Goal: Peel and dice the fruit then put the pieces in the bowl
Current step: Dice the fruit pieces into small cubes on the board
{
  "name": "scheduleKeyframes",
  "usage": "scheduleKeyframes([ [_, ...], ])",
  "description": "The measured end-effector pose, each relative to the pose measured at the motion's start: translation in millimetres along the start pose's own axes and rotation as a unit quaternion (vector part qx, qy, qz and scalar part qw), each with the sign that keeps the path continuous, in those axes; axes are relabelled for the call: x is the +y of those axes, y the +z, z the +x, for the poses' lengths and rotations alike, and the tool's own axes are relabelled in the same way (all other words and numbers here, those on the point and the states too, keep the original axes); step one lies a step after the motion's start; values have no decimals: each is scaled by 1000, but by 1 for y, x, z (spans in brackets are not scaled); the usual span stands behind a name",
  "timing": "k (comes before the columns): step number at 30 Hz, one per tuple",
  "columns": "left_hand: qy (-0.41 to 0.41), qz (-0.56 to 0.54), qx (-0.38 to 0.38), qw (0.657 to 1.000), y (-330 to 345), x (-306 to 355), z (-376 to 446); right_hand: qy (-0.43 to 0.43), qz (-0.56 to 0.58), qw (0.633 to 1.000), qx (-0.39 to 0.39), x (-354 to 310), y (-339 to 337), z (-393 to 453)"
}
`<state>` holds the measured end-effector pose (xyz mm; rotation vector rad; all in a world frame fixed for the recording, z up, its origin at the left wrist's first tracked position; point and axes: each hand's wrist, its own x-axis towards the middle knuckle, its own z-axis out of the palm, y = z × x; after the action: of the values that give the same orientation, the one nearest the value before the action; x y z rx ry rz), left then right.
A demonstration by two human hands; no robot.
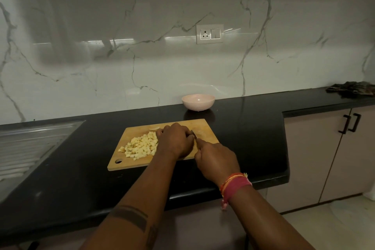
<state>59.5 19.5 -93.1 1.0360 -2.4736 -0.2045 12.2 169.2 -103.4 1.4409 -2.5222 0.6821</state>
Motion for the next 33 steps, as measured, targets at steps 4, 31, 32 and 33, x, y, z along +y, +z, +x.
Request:
scheduleKeyframes([
  [4,-15,-8,-2,1000,-1,3,1,3,6,1000,-12,2,-2,-1],
  [31,-36,35,38,998,-5,7,-4,-19,84,996,-3,15,-9,-17],
  [32,-26,52,42,997,-5,8,-6,-12,104,994,11,15,-8,-18],
  [33,-16,67,50,996,-4,8,-7,-4,120,992,24,15,-7,-19],
])
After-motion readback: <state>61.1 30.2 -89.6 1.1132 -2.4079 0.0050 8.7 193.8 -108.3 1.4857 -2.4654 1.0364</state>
